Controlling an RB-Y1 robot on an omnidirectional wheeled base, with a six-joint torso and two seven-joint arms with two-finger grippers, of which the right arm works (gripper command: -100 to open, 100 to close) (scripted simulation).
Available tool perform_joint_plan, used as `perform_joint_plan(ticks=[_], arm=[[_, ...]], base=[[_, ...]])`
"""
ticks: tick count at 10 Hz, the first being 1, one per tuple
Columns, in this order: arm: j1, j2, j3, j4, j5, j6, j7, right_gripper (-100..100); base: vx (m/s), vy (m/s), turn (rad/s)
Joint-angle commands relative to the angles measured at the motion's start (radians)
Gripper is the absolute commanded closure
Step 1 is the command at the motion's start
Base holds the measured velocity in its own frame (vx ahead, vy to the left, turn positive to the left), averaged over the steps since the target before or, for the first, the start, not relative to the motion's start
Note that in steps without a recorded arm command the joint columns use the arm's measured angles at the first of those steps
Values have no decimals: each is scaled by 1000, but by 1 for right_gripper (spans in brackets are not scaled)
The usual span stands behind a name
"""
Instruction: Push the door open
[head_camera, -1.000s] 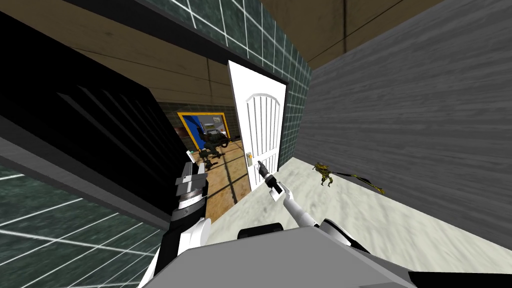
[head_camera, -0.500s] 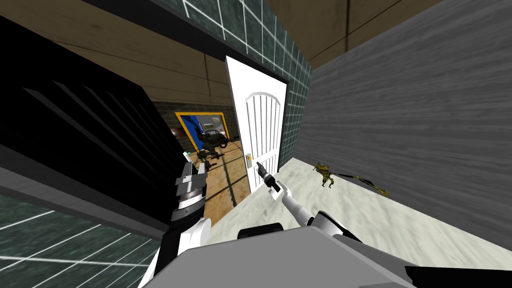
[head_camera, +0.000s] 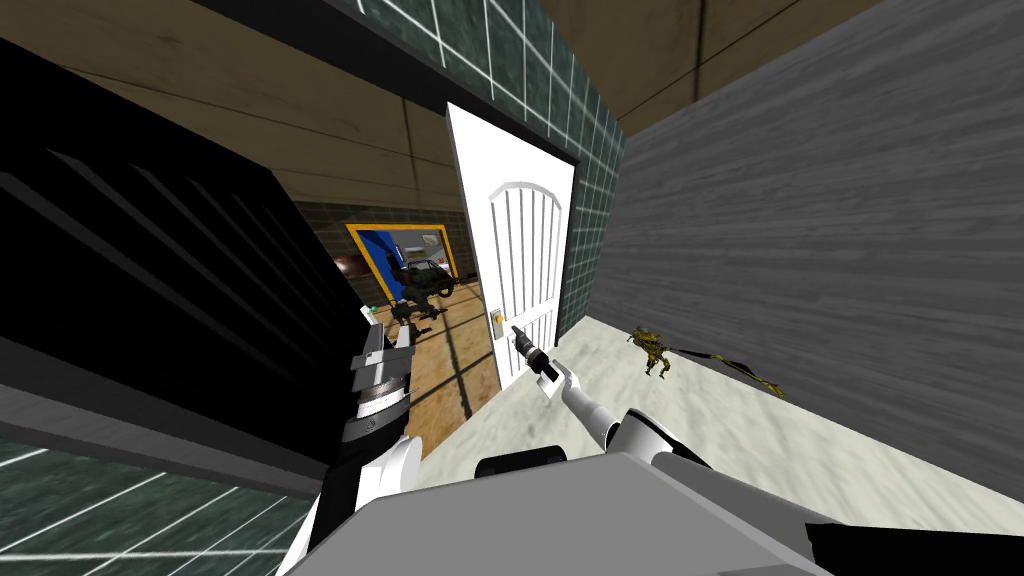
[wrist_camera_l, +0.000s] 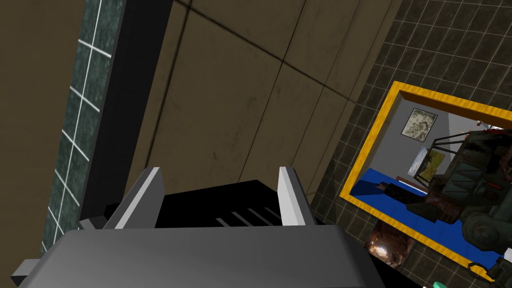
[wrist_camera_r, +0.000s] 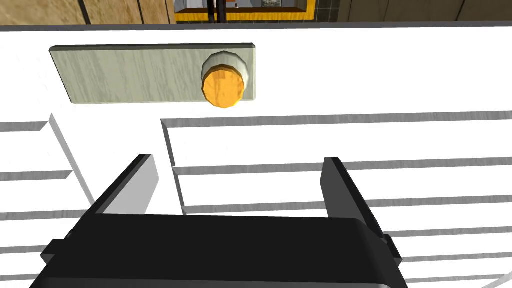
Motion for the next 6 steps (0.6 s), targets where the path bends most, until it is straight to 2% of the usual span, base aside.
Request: perform_joint_plan(ticks=[1, 4, 6], arm=[[-22, -2, 13, 35, 2, 9, -9, -100], [-49, -3, 24, 79, 4, 14, -17, -100], [-48, 1, 15, 81, 2, 10, -10, -100]], base=[[84, 0, -17], [61, 1, -11], [74, 32, 21]])
